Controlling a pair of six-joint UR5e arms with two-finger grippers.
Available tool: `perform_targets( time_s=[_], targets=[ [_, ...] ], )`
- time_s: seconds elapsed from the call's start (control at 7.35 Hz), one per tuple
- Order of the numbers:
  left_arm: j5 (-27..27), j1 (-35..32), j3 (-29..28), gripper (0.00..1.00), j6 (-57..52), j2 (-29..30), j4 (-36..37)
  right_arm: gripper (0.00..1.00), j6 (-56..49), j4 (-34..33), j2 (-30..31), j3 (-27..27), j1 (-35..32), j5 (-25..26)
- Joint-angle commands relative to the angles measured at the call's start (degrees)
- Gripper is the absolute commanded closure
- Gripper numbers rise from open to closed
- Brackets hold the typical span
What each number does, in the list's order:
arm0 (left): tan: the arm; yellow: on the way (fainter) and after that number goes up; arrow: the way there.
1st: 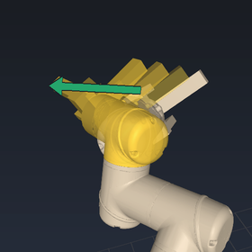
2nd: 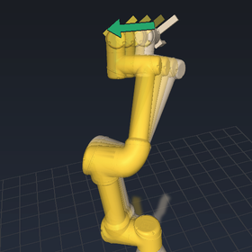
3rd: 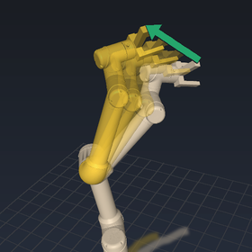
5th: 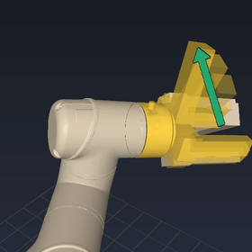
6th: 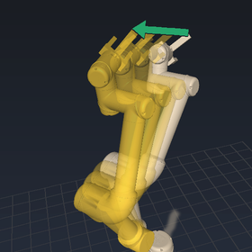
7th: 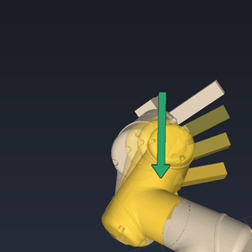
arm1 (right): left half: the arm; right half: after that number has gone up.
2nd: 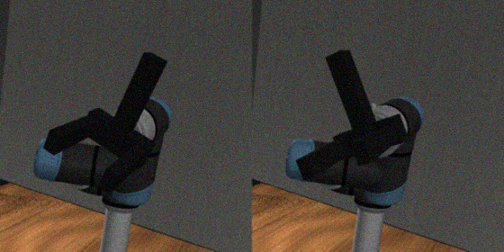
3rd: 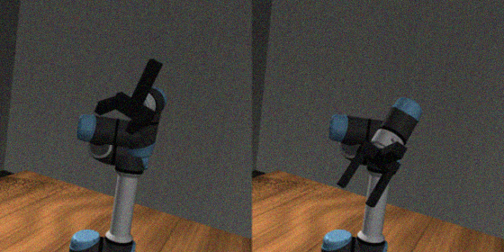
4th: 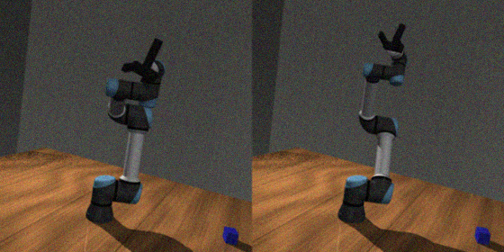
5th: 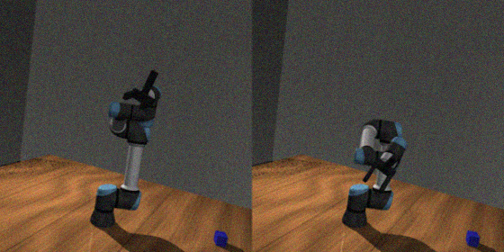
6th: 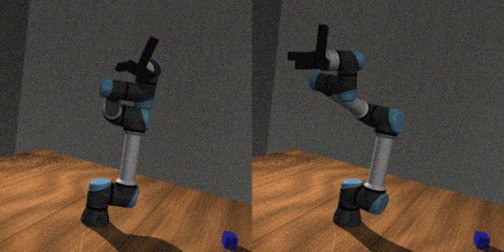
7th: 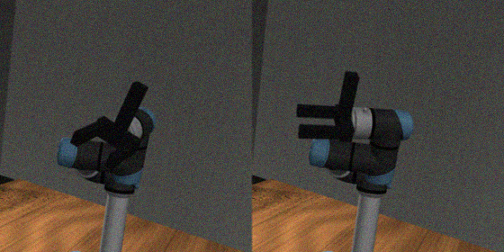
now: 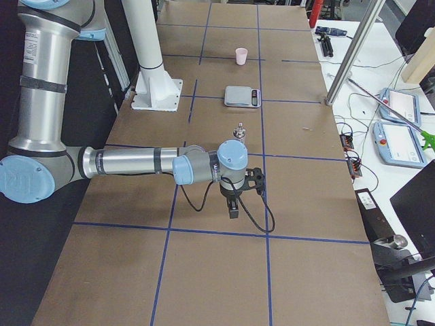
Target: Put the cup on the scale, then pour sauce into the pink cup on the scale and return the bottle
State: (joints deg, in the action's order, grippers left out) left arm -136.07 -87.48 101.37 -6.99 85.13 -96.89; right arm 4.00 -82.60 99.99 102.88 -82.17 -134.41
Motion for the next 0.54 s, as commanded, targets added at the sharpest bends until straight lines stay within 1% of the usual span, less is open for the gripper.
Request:
perform_targets(
  time_s=[0.0, 0.14, 0.41],
  targets=[
    [0.0, -0.2, 1.3, 0.0, -0.3, -1.3, -0.1, 0.0, 0.0, 0.0, 0.1, -0.4, 0.0, -0.1],
    [0.3, -0.1, 3.2, 0.0, 0.3, -1.2, -0.1, 0.0, 0.2, 0.0, 0.0, -0.4, 0.0, -0.1],
    [0.2, -0.1, 2.9, 0.0, 0.5, -1.2, 0.1, 0.0, 0.2, 0.0, -0.5, -0.7, 0.1, -0.3]
  ],
)
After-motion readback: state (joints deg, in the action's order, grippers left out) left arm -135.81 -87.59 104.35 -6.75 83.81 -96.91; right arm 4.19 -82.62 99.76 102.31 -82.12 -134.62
